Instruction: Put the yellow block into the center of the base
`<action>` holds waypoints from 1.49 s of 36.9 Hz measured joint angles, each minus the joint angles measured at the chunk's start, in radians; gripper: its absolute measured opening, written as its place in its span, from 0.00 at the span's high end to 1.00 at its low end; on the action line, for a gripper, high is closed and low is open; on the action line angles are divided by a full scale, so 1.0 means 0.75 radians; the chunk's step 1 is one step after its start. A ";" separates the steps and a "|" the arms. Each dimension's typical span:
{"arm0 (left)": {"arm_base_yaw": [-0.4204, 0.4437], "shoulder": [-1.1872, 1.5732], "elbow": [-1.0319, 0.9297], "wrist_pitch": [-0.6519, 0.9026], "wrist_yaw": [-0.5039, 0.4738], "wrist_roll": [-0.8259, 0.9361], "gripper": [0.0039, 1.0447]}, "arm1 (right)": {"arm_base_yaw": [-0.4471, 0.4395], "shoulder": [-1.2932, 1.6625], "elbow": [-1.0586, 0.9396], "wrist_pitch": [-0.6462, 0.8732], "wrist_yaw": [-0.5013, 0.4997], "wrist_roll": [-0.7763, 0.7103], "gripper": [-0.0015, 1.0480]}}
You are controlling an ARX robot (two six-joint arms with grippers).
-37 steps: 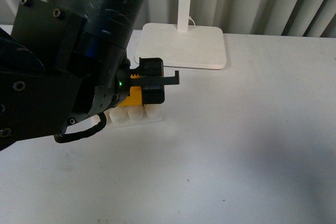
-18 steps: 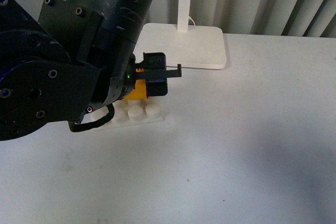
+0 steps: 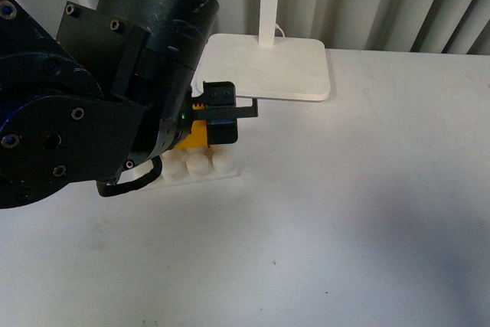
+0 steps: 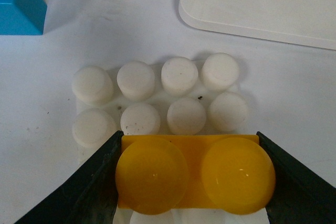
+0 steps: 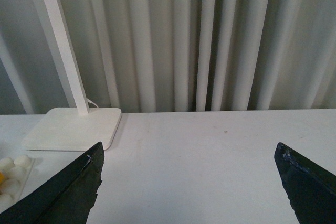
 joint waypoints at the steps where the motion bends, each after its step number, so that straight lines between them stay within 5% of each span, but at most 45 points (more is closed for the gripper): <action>1: 0.000 0.001 -0.001 -0.001 -0.001 0.000 0.38 | 0.000 0.000 0.000 0.000 0.000 0.000 0.09; 55: -0.017 0.163 0.034 0.033 -0.063 -0.054 0.38 | 0.000 0.000 0.000 0.000 0.000 0.000 0.09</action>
